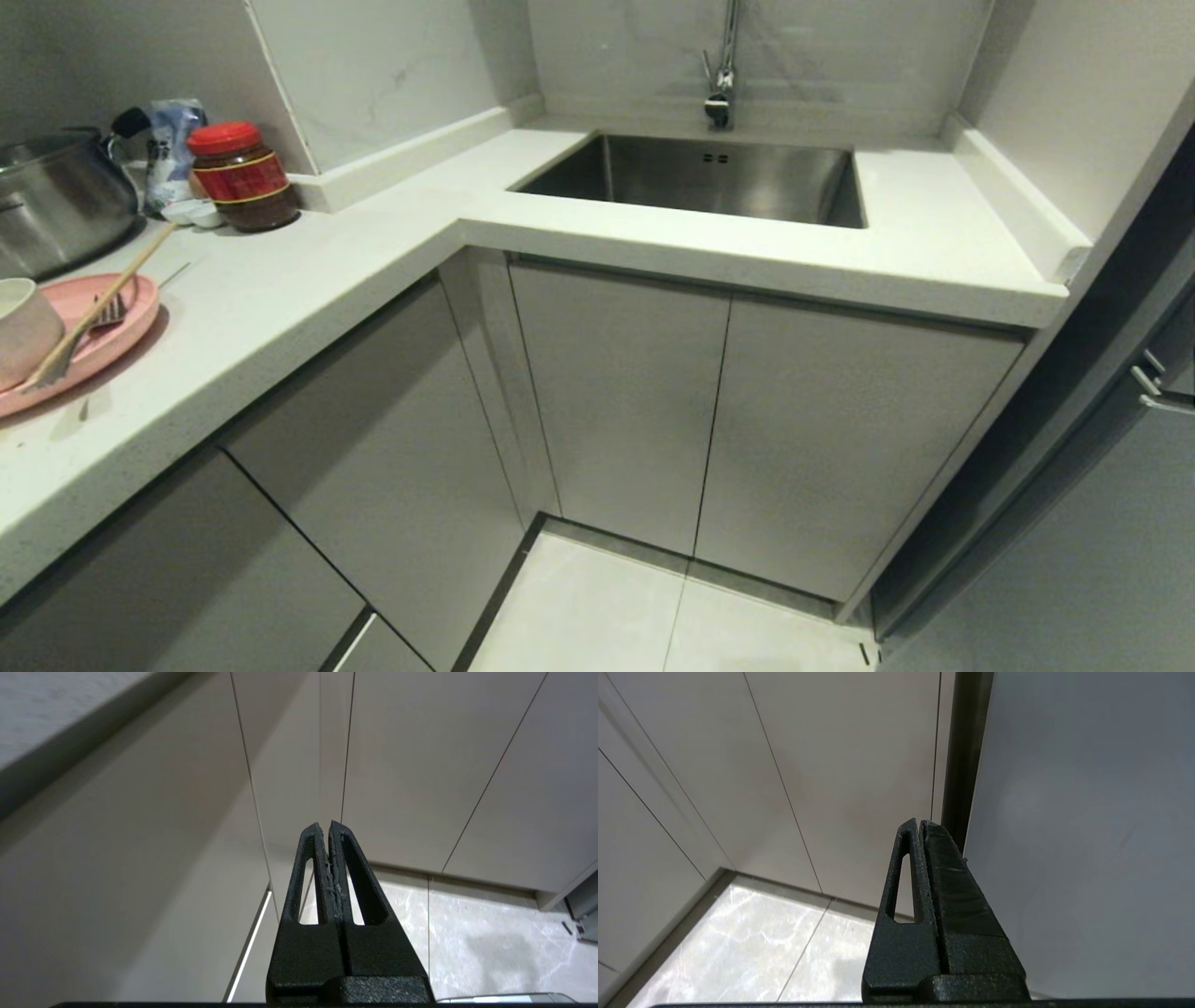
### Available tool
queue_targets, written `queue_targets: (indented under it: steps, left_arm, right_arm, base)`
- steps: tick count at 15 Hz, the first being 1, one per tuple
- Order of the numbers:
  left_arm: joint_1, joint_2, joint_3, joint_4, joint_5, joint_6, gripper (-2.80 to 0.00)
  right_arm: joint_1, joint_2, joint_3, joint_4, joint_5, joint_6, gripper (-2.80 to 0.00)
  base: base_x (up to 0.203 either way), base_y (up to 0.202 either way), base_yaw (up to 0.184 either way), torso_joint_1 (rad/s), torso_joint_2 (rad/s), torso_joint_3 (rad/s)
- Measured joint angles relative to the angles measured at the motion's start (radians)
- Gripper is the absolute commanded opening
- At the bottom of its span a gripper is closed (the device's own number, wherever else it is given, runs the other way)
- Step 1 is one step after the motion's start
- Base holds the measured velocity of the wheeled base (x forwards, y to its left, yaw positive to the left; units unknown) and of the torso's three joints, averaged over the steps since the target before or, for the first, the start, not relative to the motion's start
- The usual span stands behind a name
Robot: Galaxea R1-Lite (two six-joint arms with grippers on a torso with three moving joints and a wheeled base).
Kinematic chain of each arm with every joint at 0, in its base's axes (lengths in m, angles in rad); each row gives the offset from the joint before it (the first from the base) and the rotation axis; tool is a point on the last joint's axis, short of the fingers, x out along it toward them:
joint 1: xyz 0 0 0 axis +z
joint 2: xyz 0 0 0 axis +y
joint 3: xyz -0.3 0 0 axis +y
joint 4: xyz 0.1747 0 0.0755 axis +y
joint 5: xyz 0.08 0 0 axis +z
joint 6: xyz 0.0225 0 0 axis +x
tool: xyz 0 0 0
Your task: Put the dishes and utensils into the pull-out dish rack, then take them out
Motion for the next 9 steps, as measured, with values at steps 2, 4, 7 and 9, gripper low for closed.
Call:
queue_targets:
  steps: [2,4,7,9]
  left_arm:
    - [0.0,0.0,0.0,0.0,0.0,0.001,-2.8]
    - [0.0,0.0,0.0,0.0,0.0,0.002,-2.8]
    - [0.0,0.0,0.0,0.0,0.0,0.003,-2.8]
    - [0.0,0.0,0.0,0.0,-0.001,0.002,-2.8]
  right_arm:
    - [0.0,0.0,0.0,0.0,0.0,0.0,-2.8]
    - [0.0,0.0,0.0,0.0,0.0,0.0,-2.8]
    - [0.0,0.0,0.0,0.0,0.0,0.0,-2.8]
    - [0.0,0.0,0.0,0.0,0.0,0.0,-2.8]
  base:
    - [0.0,0.0,0.0,0.003,0.0,0.211]
    - [0.0,0.0,0.0,-0.003,0.0,0.207]
    - [0.0,0.0,0.0,-0.002,0.0,0.203]
    - [0.0,0.0,0.0,0.004,0.0,0.207]
